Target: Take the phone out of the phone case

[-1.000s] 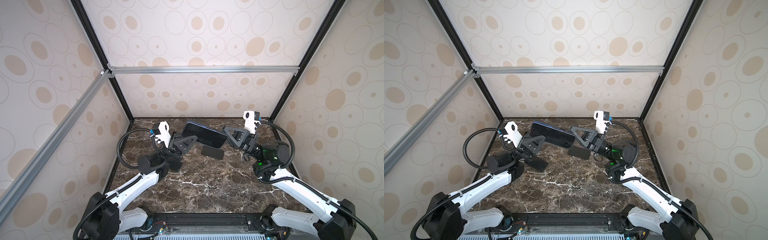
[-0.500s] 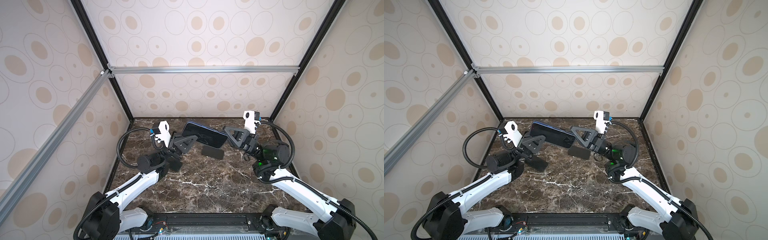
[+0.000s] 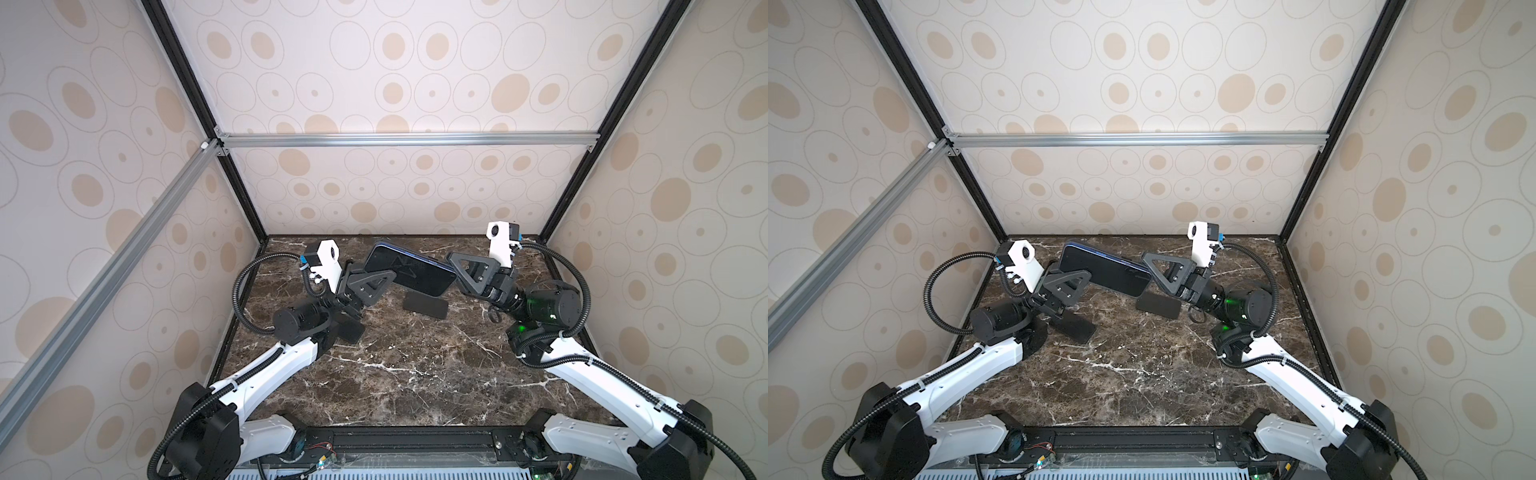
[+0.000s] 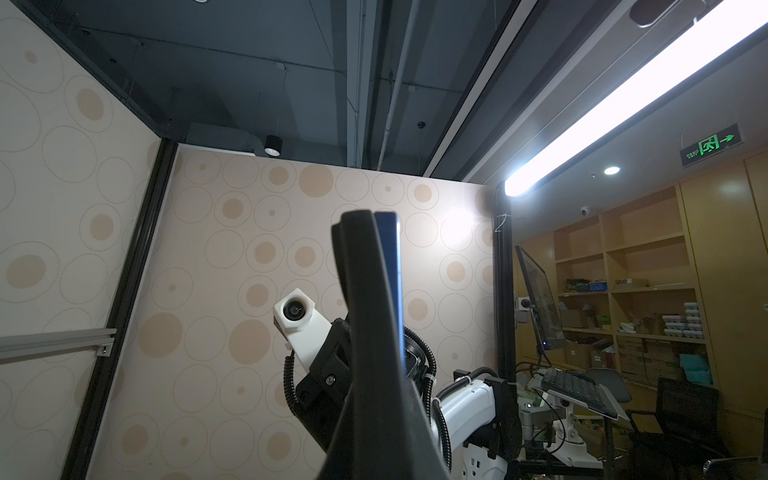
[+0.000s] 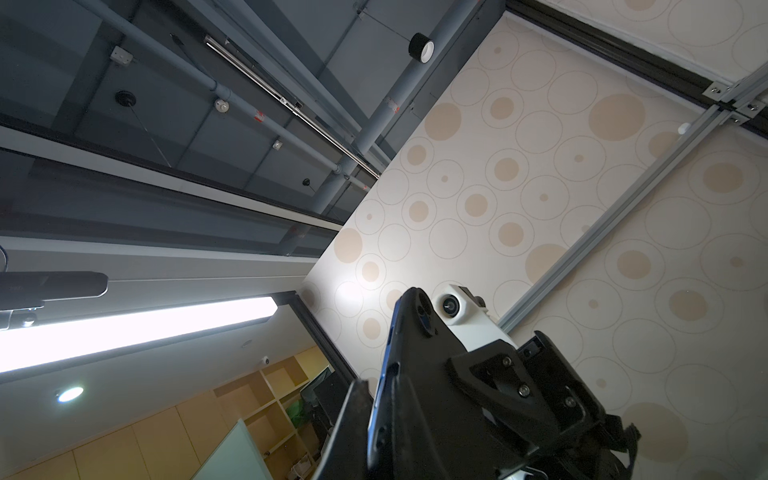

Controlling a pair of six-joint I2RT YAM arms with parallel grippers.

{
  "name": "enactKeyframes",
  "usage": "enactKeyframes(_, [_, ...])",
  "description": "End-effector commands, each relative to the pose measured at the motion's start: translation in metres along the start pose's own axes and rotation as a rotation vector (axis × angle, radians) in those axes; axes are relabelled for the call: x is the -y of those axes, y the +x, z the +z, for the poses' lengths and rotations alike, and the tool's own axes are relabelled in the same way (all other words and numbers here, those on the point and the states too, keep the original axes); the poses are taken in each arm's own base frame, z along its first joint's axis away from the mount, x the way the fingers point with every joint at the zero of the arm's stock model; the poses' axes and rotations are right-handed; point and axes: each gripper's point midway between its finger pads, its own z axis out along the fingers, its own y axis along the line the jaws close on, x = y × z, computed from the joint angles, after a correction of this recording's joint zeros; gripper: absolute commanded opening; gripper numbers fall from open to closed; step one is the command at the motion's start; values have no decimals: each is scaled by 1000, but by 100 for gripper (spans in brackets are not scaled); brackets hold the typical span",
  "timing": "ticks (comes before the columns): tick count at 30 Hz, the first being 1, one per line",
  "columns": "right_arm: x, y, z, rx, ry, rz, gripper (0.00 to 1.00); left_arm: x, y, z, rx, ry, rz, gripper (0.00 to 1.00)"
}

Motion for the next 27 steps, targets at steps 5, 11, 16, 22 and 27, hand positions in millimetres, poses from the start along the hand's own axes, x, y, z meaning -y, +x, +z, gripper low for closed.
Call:
enactKeyframes(5, [64, 17, -10, -26, 219, 129, 0, 72, -23, 3, 40, 271, 203, 0])
enactKeyframes(11, [71, 10, -13, 8, 258, 96, 0, 71, -22, 3, 36, 269, 197, 0])
enactKeyframes(16, [75, 6, -12, 22, 268, 63, 0, 70, -21, 2, 36, 266, 194, 0])
enactKeyframes(22, [46, 4, -7, -19, 211, -92, 0, 56, -18, 1, 34, 192, 174, 0])
enactKeyframes(27, [17, -1, -23, -40, 330, -380, 22, 22, -12, -10, 13, -15, 170, 0])
